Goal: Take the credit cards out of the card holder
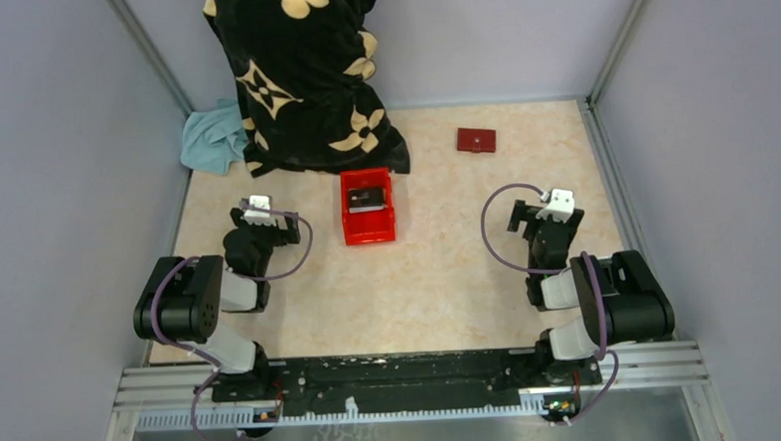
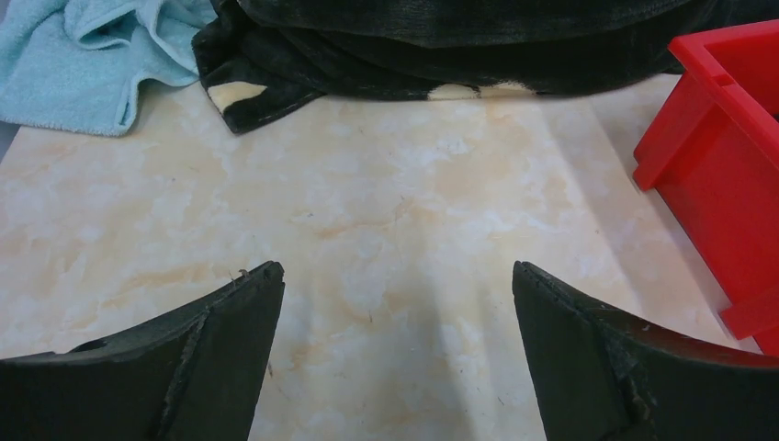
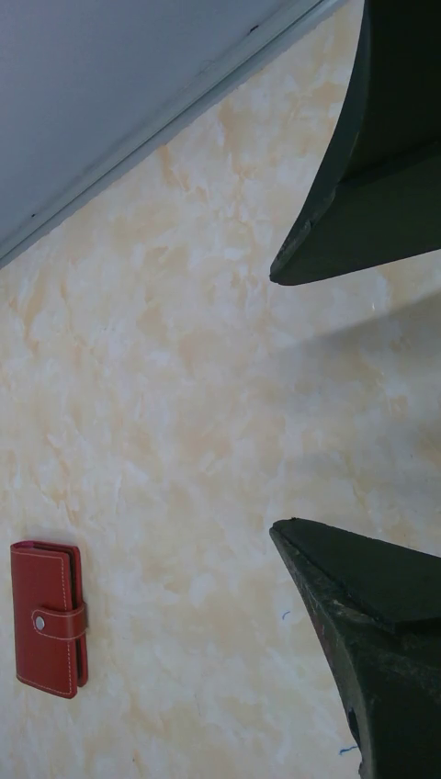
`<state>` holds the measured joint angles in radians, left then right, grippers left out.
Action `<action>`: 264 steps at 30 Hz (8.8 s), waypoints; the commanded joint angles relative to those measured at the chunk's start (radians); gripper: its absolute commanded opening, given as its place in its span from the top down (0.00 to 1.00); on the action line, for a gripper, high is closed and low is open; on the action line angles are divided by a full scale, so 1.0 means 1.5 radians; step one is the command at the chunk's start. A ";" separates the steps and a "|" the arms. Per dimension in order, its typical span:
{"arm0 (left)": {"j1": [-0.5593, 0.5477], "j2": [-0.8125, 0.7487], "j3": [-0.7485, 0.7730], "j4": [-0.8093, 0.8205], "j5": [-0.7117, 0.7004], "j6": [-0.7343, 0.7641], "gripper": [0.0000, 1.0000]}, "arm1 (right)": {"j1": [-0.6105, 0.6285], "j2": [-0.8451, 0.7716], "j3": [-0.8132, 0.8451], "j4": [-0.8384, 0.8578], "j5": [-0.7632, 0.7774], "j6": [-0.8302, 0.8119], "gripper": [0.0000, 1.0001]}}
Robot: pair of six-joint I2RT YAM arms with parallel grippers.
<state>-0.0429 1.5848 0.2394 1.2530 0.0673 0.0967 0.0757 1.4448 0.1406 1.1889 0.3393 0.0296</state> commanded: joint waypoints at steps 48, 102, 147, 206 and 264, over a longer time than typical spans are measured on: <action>-0.190 -0.148 0.134 -0.308 0.020 -0.282 0.00 | -0.056 0.523 0.885 -0.485 -0.445 0.214 0.32; -0.189 -0.243 0.064 -0.268 -0.045 -0.296 0.01 | -0.028 0.271 0.637 -0.393 -0.566 0.255 1.00; -0.210 -0.216 0.128 -0.461 -0.087 -0.423 0.55 | 0.201 0.178 0.619 -0.752 -0.032 0.123 0.64; -0.504 0.094 0.509 -0.591 -0.053 -0.229 0.46 | 0.466 -0.439 0.081 -0.722 -0.137 0.418 1.00; -0.540 0.228 0.559 -0.769 -0.049 -0.320 0.38 | 0.484 -0.240 0.104 -0.741 -0.089 0.459 1.00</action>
<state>-0.8593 1.9423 1.1030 0.1783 0.0044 -0.3695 0.7979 1.1095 0.3080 0.1085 0.1062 0.6563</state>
